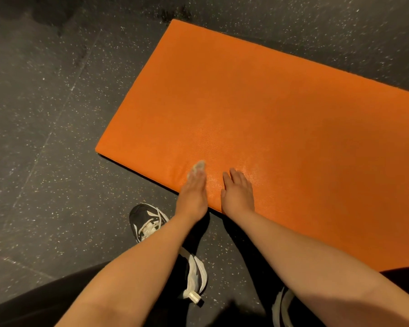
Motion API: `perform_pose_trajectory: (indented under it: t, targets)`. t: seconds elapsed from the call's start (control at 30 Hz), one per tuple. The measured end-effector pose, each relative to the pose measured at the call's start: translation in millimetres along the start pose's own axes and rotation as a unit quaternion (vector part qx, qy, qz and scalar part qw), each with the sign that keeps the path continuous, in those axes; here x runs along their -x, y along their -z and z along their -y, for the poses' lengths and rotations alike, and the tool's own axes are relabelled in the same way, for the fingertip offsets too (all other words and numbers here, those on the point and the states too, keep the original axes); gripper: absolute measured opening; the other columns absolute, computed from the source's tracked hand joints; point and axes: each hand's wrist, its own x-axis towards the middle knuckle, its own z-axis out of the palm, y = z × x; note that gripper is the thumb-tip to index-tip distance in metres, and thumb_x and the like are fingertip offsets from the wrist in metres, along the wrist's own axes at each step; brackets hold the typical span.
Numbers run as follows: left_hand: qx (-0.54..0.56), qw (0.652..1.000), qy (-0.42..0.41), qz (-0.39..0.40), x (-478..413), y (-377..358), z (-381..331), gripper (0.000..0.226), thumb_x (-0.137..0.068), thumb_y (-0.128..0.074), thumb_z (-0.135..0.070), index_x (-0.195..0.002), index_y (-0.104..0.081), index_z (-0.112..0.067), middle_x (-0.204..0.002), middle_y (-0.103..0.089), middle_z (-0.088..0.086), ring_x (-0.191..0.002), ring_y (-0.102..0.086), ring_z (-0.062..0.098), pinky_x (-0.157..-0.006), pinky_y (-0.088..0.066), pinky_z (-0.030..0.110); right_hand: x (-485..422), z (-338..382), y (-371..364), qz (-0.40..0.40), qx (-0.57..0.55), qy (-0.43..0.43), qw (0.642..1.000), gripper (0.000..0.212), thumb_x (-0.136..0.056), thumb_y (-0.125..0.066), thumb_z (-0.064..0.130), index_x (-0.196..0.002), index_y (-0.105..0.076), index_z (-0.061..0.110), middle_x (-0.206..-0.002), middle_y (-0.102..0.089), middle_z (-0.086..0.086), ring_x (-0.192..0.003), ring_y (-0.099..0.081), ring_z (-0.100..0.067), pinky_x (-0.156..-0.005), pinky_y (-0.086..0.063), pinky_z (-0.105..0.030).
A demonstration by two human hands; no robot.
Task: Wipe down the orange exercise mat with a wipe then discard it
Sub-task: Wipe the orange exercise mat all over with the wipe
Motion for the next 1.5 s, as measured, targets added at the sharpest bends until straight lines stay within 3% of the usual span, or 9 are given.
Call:
perform_pose_trajectory:
  t: [0.17,0.3,0.47,0.6,0.7,0.87,1.0,1.2,1.5]
  targets:
    - [-0.047,0.987,0.148,-0.040,-22.1,9.2,8.7,0.062,-0.103,-0.036,-0.011,-0.161,-0.013,-0.014,-0.168,-0.005,0.005,-0.155,-0.002,0.022,-0.127,-0.008,0.043,-8.2,-11.8,11.5,0.029,-0.037,0.011,0.999,0.061,-0.104,-0.050,0.025,-0.160,-0.027,0.026,-0.169,-0.017,0.003,-0.155,-0.009,-0.021,-0.126,-0.007,-0.040]
    - [0.032,0.999,0.032,0.025,-13.8,-21.7,-24.3,0.060,-0.105,-0.031,-0.007,-0.161,-0.011,-0.018,-0.168,-0.006,0.001,-0.155,-0.001,0.018,-0.127,-0.008,0.041,-13.2,-16.8,20.6,0.013,-0.059,0.014,0.998,0.061,-0.102,-0.053,0.023,-0.159,-0.030,0.022,-0.167,-0.023,0.001,-0.154,-0.016,-0.021,-0.125,-0.015,-0.039]
    - [0.016,0.994,-0.057,0.087,-15.2,-21.3,-18.3,0.064,-0.104,-0.034,-0.008,-0.161,-0.010,-0.025,-0.165,0.001,-0.012,-0.155,0.000,0.013,-0.127,-0.008,0.037,-7.1,-19.2,11.5,-0.008,0.000,-0.044,0.999,0.062,-0.108,-0.040,0.031,-0.163,-0.013,0.022,-0.171,0.001,0.001,-0.157,0.003,-0.021,-0.125,-0.005,-0.044]
    - [-0.049,0.997,0.053,-0.026,-30.1,2.7,4.4,0.065,-0.103,-0.035,-0.012,-0.161,-0.007,-0.023,-0.168,0.005,-0.006,-0.154,0.007,0.013,-0.126,-0.005,0.038,-13.5,-13.3,11.7,0.034,0.039,-0.049,0.997,0.069,-0.106,-0.040,0.017,-0.163,-0.002,0.018,-0.170,0.010,-0.002,-0.156,0.009,-0.025,-0.127,-0.005,-0.047]
    - [-0.039,0.987,0.153,-0.019,-38.7,8.6,5.5,0.057,-0.105,-0.035,-0.016,-0.159,-0.017,-0.013,-0.168,-0.002,0.006,-0.155,0.002,0.023,-0.126,-0.006,0.040,-13.5,-13.1,13.2,0.057,0.039,-0.046,0.997,0.071,-0.105,-0.039,0.017,-0.163,0.002,0.017,-0.169,0.014,-0.003,-0.156,0.012,-0.025,-0.127,-0.003,-0.046]
    - [0.065,0.996,0.001,0.065,-25.6,-22.1,-39.3,0.058,-0.107,-0.033,-0.016,-0.161,-0.014,-0.019,-0.168,-0.007,0.000,-0.155,-0.001,0.015,-0.126,-0.003,0.031,-8.8,-15.0,16.0,0.054,0.030,-0.035,0.997,0.067,-0.107,-0.035,0.025,-0.163,0.002,0.018,-0.169,0.015,-0.002,-0.156,0.013,-0.024,-0.127,-0.001,-0.045]
    - [-0.007,0.994,-0.033,0.107,-26.2,-20.8,-31.8,0.059,-0.106,-0.036,-0.014,-0.161,-0.015,-0.020,-0.167,-0.006,-0.003,-0.154,-0.001,0.014,-0.125,-0.003,0.034,-7.1,-18.0,16.3,0.054,0.008,-0.032,0.998,0.065,-0.109,-0.035,0.028,-0.163,0.000,0.021,-0.169,0.012,0.001,-0.156,0.013,-0.021,-0.126,0.001,-0.042]
    - [-0.055,0.994,0.094,0.029,-46.6,2.5,-10.8,0.064,-0.103,-0.037,-0.012,-0.161,-0.009,-0.016,-0.168,-0.003,0.003,-0.155,-0.001,0.020,-0.126,-0.010,0.044,-9.0,-12.9,18.7,0.071,0.021,-0.047,0.996,0.069,-0.107,-0.038,0.025,-0.163,0.002,0.020,-0.169,0.014,0.000,-0.155,0.014,-0.022,-0.126,0.000,-0.043]
    - [0.084,0.993,0.041,0.078,-32.1,-18.4,-46.4,0.057,-0.101,-0.043,-0.004,-0.155,-0.033,-0.017,-0.164,-0.026,0.002,-0.153,-0.019,0.017,-0.122,-0.014,0.024,-12.5,-16.5,26.5,0.010,-0.008,-0.026,1.000,0.060,-0.105,-0.044,0.030,-0.161,-0.024,0.020,-0.169,-0.014,-0.001,-0.154,-0.010,-0.026,-0.123,-0.017,-0.042]
